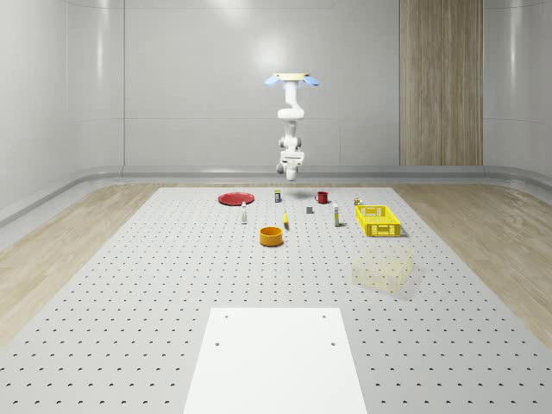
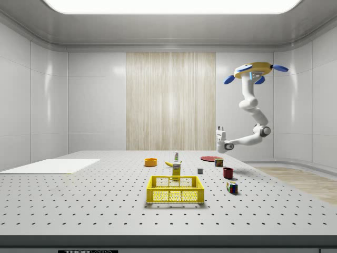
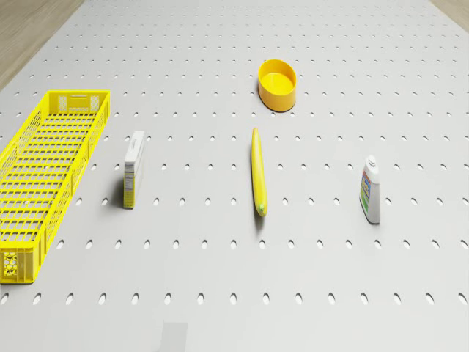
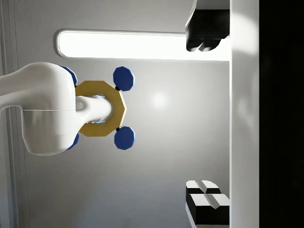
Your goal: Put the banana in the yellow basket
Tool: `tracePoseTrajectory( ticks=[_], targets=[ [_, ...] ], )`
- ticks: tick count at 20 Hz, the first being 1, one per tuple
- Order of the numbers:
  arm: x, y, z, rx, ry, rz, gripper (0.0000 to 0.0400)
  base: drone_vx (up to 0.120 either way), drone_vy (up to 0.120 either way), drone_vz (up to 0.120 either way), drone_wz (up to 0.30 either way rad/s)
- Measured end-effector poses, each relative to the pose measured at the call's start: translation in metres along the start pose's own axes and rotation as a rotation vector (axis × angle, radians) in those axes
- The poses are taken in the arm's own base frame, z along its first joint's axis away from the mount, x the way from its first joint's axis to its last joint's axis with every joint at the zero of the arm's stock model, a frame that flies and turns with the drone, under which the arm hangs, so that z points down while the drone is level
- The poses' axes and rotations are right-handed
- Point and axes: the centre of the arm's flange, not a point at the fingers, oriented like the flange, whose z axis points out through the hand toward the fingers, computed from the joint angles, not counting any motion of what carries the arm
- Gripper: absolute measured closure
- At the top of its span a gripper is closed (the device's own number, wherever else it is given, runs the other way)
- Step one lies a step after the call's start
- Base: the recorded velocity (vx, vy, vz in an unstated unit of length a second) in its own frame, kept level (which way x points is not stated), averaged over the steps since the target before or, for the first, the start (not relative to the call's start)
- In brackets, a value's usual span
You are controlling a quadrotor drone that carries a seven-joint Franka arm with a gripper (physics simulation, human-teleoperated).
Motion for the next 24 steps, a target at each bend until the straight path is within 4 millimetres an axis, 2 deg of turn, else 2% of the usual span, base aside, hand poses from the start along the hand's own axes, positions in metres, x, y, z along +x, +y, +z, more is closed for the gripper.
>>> tracePoseTrajectory(
  ticks=[8, 12, 14, 17, 20, 24],
  targets=[
    [-0.014, -0.013, 0.002, -0.129, 0.138, -0.003, 0.0000, 0.120, -0.120, 0.000, 0.000],
    [-0.030, -0.028, 0.009, -0.297, 0.309, -0.007, 0.0000, 0.120, -0.120, 0.000, 0.000],
    [-0.041, -0.040, 0.019, -0.429, 0.441, -0.011, 0.0000, 0.120, -0.120, -0.120, 0.000],
    [-0.060, -0.058, 0.047, -0.703, 0.715, -0.018, 0.0000, 0.120, -0.027, -0.120, 0.000],
    [-0.071, -0.068, 0.093, -1.054, 1.065, -0.026, 0.0000, 0.120, 0.000, -0.120, 0.000],
    [-0.060, -0.056, 0.155, -1.520, 1.525, -0.035, 0.0000, 0.020, 0.000, -0.090, 0.000]
  ],
)
